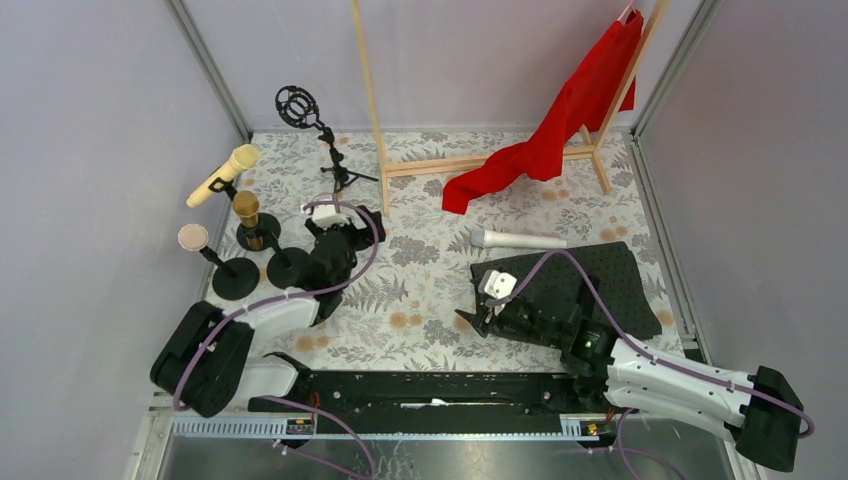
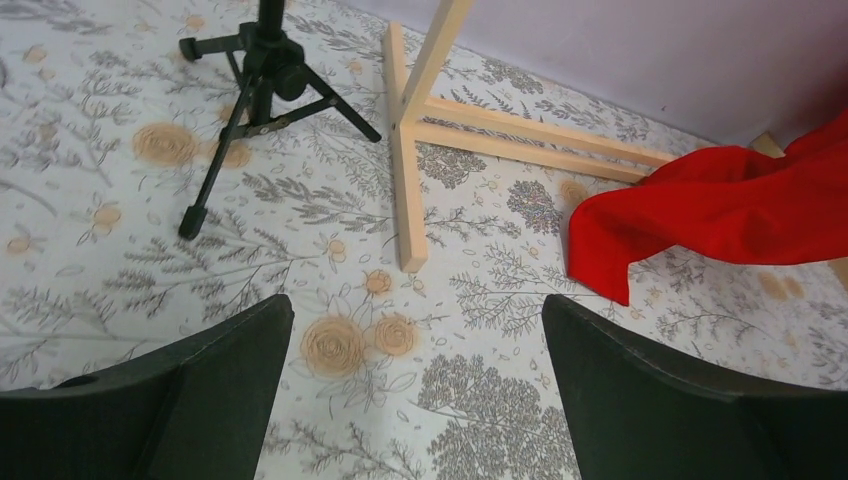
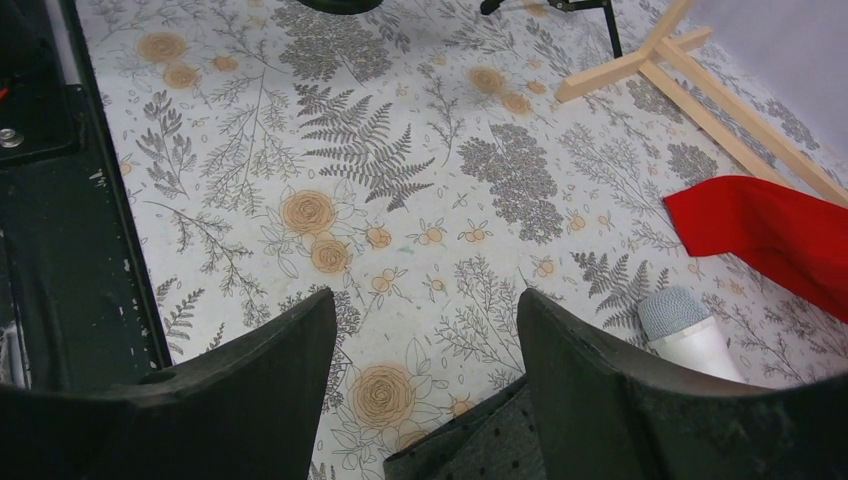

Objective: Attach the microphones to the stand

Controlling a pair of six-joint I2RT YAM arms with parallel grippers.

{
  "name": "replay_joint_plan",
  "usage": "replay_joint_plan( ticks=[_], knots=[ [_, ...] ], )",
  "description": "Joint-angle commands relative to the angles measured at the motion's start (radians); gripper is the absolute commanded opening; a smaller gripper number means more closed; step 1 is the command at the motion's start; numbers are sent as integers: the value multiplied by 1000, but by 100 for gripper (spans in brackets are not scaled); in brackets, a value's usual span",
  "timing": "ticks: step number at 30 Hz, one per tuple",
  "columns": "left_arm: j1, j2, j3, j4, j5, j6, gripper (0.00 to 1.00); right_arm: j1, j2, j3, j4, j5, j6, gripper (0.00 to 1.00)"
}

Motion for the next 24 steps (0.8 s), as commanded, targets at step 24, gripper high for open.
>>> replay_joint_plan(
  ticks=[24],
  knots=[
    [235, 472, 416, 302, 55, 197, 99, -3, -98, -6, -65, 124, 90, 73]
  ],
)
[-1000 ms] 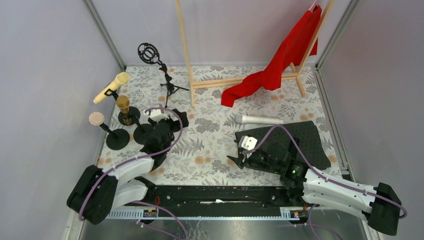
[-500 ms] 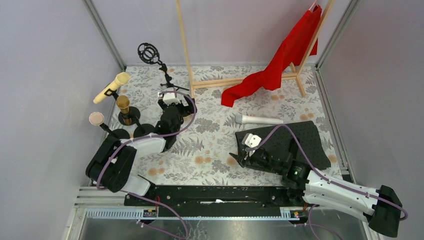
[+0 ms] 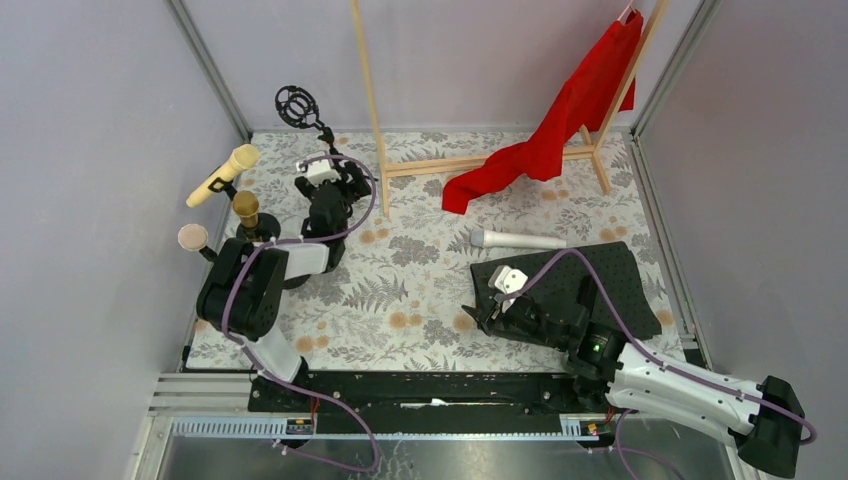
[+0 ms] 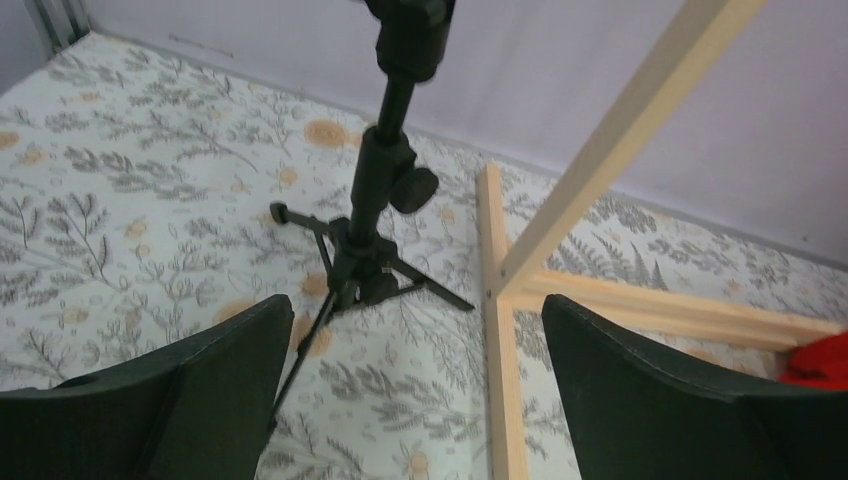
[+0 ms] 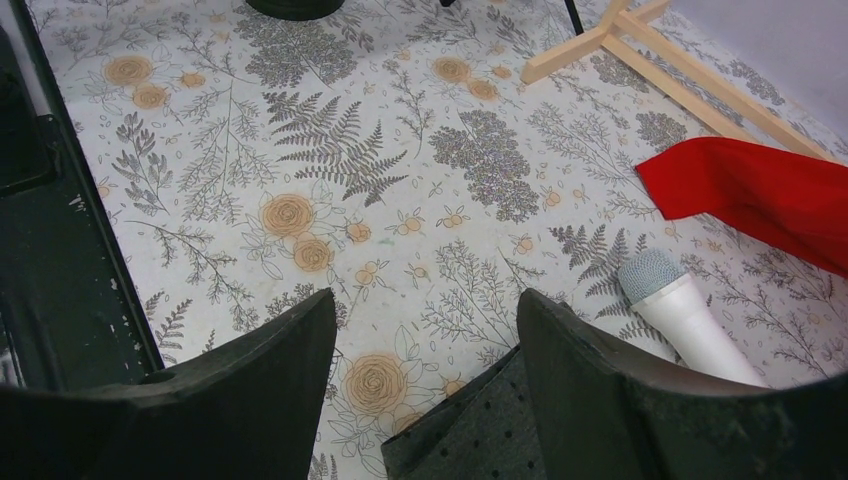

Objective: Attach the microphones to the stand

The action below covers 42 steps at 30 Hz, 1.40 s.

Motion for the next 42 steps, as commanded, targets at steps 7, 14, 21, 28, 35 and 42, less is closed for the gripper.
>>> replay_joint_plan(
  ticks=[7, 14, 21, 28, 35, 42],
  knots=[
    [61, 115, 175, 183, 11, 81, 98, -4, -14, 4, -12, 28, 29, 73],
    [85, 190, 312, 100, 6, 88, 90, -3, -5, 12, -20, 21, 37, 73],
    [110, 260, 435, 5, -24, 77, 89, -4, -11, 32, -64, 13, 44, 72],
    [141, 306, 504, -49, 10, 67, 73, -3, -34, 44, -93, 21, 55, 70],
    [151, 301, 506, -69, 52, 66, 50, -3, -42, 47, -89, 40, 57, 69],
    [150, 222, 434, -29, 65, 87, 29, -4, -53, 48, -88, 60, 48, 69]
  ],
)
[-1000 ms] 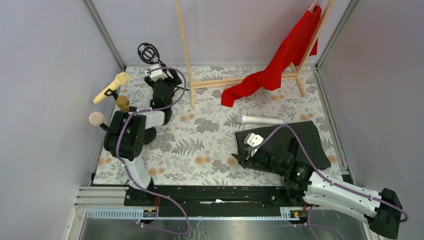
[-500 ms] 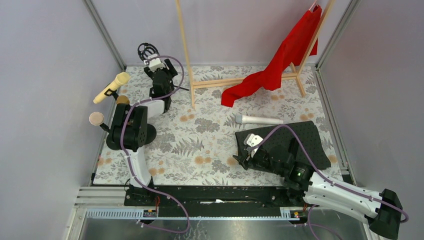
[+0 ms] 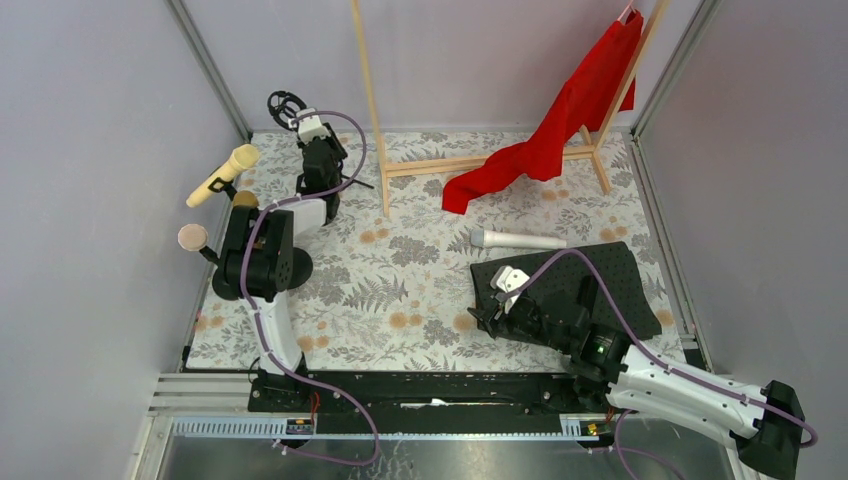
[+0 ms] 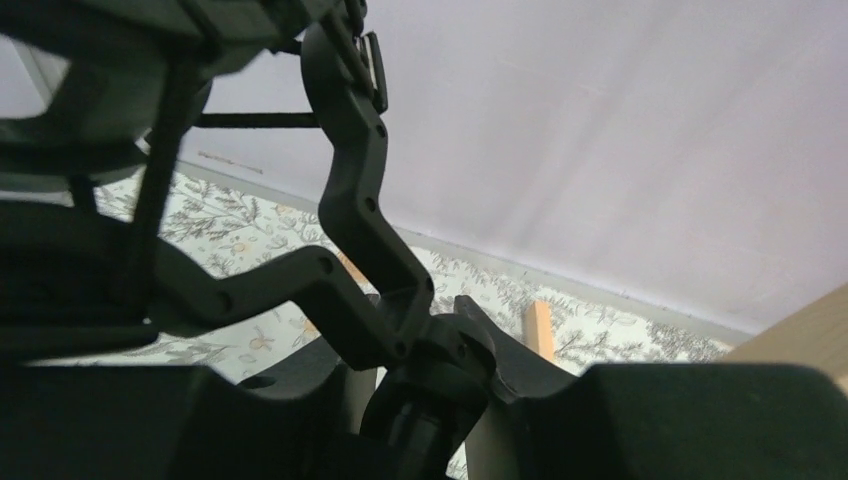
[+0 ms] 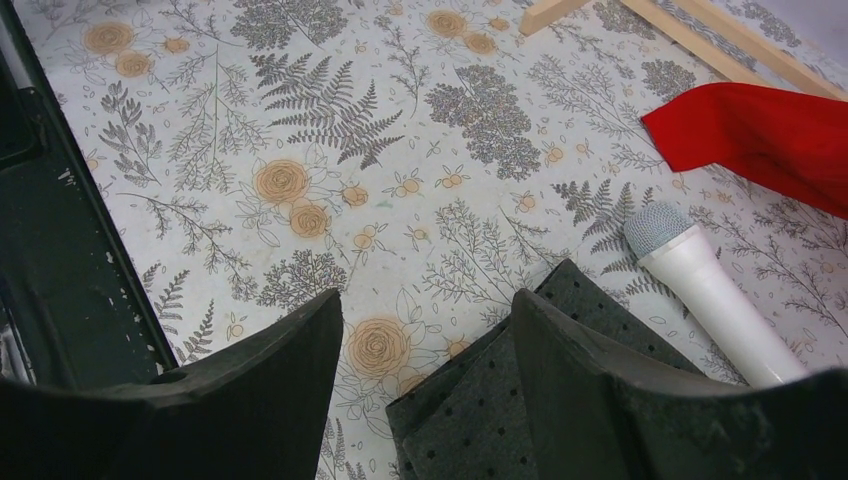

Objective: Attach the microphones to the stand

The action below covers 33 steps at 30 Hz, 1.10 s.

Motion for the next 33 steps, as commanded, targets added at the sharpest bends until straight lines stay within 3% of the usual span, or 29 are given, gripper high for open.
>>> replay_joint_plan(
  ticks=[1, 4, 9, 15, 20, 24, 33],
  knots=[
    [4, -104, -52, 64, 2, 24, 27, -3, -19, 44, 21, 40, 0, 69],
    [0, -168, -84, 32, -11, 28, 18, -3, -30, 42, 18, 58, -12, 69],
    [-18, -291, -177, -21, -12, 1, 14, -4, -49, 44, 10, 129, 5, 69],
    [-65, -461, -325, -64, -12, -63, 9, -5, 27, 132, -93, 495, 259, 66],
    [-87, -598, -436, -103, 28, -149, 9, -7, 100, 186, -157, 555, 276, 65],
    [-101, -700, -506, -189, 55, -221, 9, -139, 182, 264, -270, 445, 316, 62],
    [-218, -878, -631, -251, 135, -275, 8, -513, 453, 423, -239, -69, 136, 66]
  ],
)
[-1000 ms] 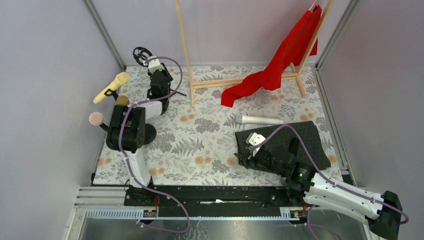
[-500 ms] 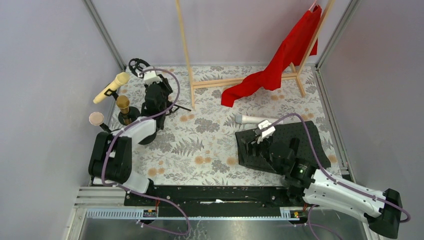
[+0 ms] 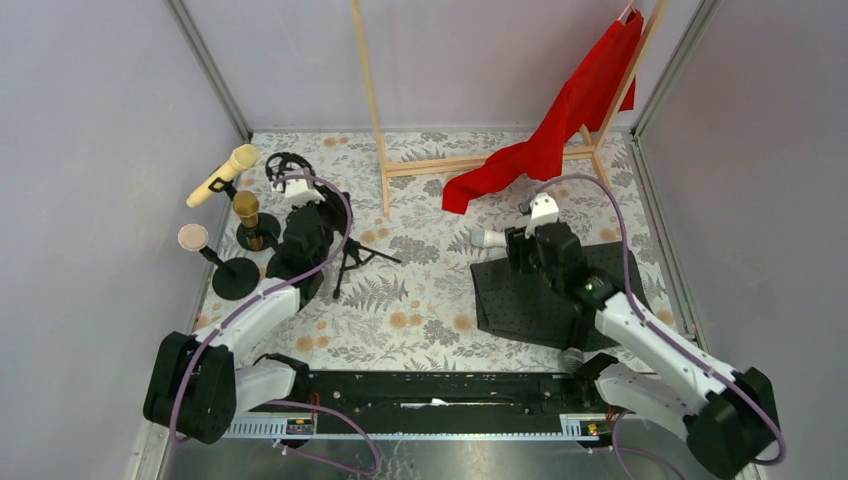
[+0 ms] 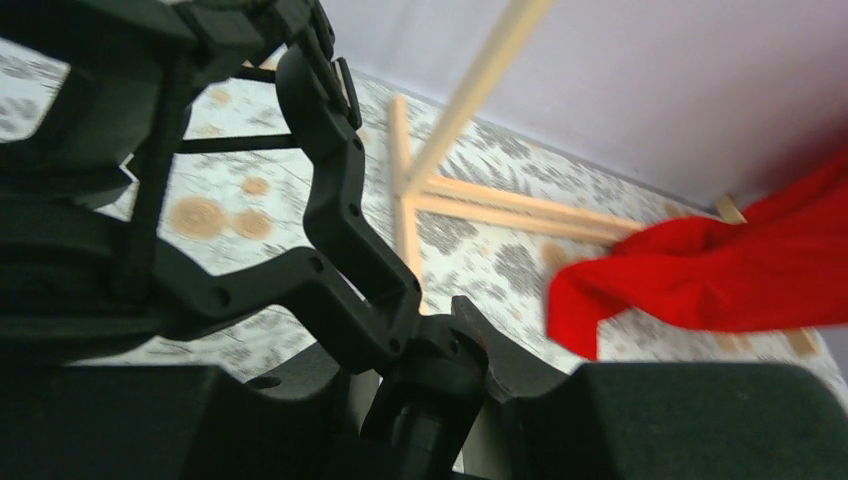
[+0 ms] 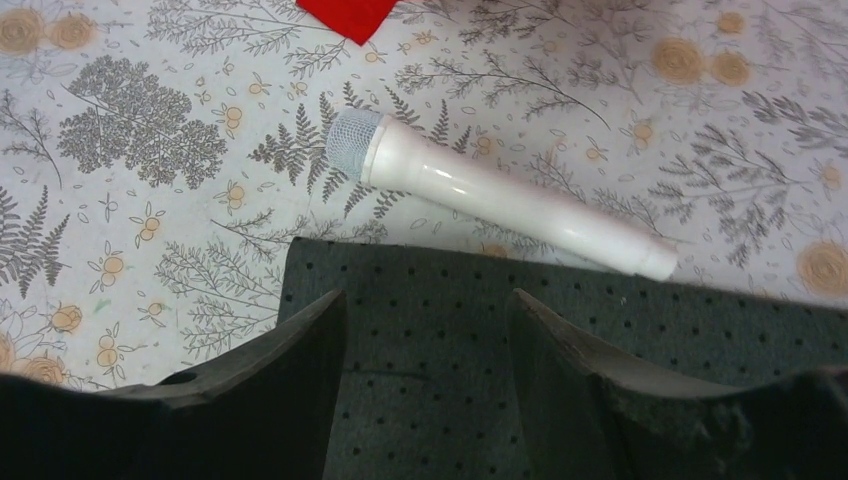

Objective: Attach the microphones to the stand

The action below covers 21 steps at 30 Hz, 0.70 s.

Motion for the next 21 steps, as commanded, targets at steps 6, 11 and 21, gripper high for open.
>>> replay_joint_plan(
  ticks=[6, 11, 21],
  knots=[
    [-192, -95, -40, 109, 109, 14, 9, -177, 367, 298, -112, -599, -341, 71],
    [-269, -110, -78, 169, 120, 62, 9, -178, 491, 367, -195, -665, -564, 75],
    [-373, -73, -146, 324, 116, 183, 13, -178, 614, 427, -248, -691, -919, 79]
  ],
)
